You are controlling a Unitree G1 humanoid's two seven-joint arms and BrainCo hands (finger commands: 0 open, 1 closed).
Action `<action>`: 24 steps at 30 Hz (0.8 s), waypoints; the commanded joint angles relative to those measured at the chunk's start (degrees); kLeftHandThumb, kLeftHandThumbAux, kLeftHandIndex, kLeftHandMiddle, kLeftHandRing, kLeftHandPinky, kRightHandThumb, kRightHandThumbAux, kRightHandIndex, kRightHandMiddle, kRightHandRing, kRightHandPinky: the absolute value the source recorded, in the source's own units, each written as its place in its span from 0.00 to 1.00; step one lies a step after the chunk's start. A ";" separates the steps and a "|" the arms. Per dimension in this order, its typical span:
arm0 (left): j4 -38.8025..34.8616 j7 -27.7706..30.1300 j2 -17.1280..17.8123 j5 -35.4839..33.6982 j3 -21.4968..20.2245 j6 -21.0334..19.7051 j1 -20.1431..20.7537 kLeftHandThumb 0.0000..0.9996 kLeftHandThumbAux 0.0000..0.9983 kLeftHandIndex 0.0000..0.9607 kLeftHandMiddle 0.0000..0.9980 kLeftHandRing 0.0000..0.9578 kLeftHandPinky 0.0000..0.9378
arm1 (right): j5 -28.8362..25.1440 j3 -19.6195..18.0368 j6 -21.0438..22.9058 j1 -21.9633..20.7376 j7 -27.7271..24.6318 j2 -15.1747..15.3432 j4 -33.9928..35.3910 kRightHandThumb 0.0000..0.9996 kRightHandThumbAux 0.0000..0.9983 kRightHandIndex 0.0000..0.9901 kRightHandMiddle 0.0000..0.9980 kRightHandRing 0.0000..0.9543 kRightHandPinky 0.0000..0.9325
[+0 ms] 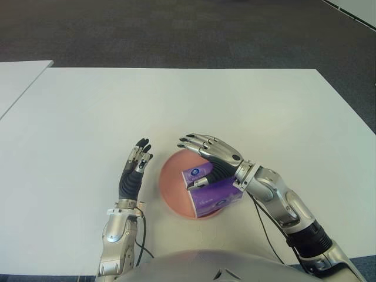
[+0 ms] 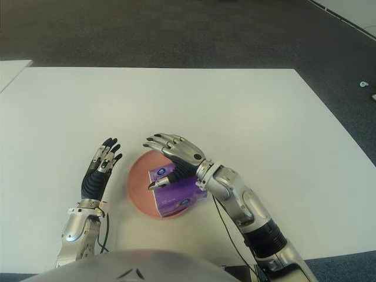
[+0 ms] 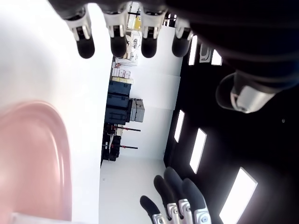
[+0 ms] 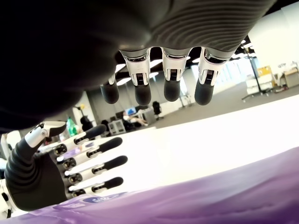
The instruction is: Put the tissue paper into the plate.
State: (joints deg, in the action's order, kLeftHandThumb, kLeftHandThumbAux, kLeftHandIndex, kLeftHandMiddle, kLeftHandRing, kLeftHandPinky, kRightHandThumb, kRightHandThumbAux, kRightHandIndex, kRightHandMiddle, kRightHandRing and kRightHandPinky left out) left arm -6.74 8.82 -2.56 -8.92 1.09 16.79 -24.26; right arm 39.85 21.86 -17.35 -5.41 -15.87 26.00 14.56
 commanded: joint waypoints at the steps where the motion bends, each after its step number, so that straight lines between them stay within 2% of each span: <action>1: 1.12 -0.69 -0.35 0.88 0.40 0.34 -0.04 0.03 0.36 0.00 0.00 0.00 0.00 | -6.80 -4.67 3.02 -1.54 -0.99 -1.12 -1.56 0.10 0.33 0.00 0.00 0.00 0.00; 3: 1.66 -0.65 -0.37 1.07 0.37 0.65 0.15 0.04 0.36 0.00 0.00 0.00 0.00 | -9.07 -5.57 4.40 -1.22 -1.10 -2.23 -1.97 0.10 0.32 0.00 0.00 0.00 0.00; 7: 3.60 -0.90 -0.54 1.51 -0.08 1.48 0.94 0.04 0.35 0.00 0.00 0.00 0.00 | -17.05 -8.83 10.81 -0.23 -1.19 -6.81 -3.64 0.08 0.30 0.00 0.00 0.00 0.00; 9: 4.88 -1.11 -0.42 2.13 -0.27 2.14 1.57 0.04 0.34 0.00 0.00 0.00 0.00 | -22.73 -12.38 10.38 -2.44 0.45 -8.94 -12.98 0.08 0.28 0.00 0.00 0.00 0.00; 11: 5.90 -1.39 -0.07 3.14 -0.29 2.81 2.02 0.04 0.34 0.00 0.00 0.00 0.00 | -26.72 -15.71 8.01 -4.76 2.68 -10.55 -23.01 0.07 0.27 0.00 0.00 0.00 0.00; 13: 6.51 -1.93 0.59 5.10 -0.10 3.59 2.25 0.04 0.33 0.00 0.00 0.00 0.00 | -29.79 -18.66 8.14 -4.76 4.49 -12.25 -27.49 0.07 0.28 0.00 0.00 0.00 0.00; 17: 6.92 -2.76 1.37 7.75 -0.11 4.27 2.52 0.04 0.31 0.00 0.00 0.00 0.00 | -35.82 -22.74 12.72 -4.46 4.99 -15.65 -28.66 0.07 0.32 0.00 0.00 0.00 0.00; 19: 6.90 -3.17 1.76 8.76 -0.24 4.60 2.45 0.04 0.31 0.00 0.00 0.00 0.00 | -39.60 -24.45 16.59 -1.98 5.94 -18.40 -24.76 0.07 0.34 0.00 0.01 0.00 0.00; 21: 6.74 -3.55 2.12 9.53 -0.41 4.61 2.26 0.03 0.31 0.00 0.00 0.00 0.00 | -42.76 -25.89 17.73 1.01 6.66 -20.42 -22.56 0.08 0.38 0.02 0.04 0.01 0.00; 24: 7.25 -3.41 3.02 9.41 -1.14 3.71 2.19 0.03 0.30 0.00 0.00 0.00 0.00 | -45.19 -26.74 15.40 6.92 6.26 -21.98 -21.93 0.10 0.42 0.06 0.08 0.04 0.04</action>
State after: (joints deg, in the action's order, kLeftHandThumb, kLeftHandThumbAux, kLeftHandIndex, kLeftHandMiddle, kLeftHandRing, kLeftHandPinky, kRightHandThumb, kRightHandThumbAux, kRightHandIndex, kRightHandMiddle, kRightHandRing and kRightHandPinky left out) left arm -1.01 5.96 -0.65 -0.17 0.70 21.12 -21.82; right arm -2.21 -3.93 -2.34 -4.74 -9.56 6.32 -7.71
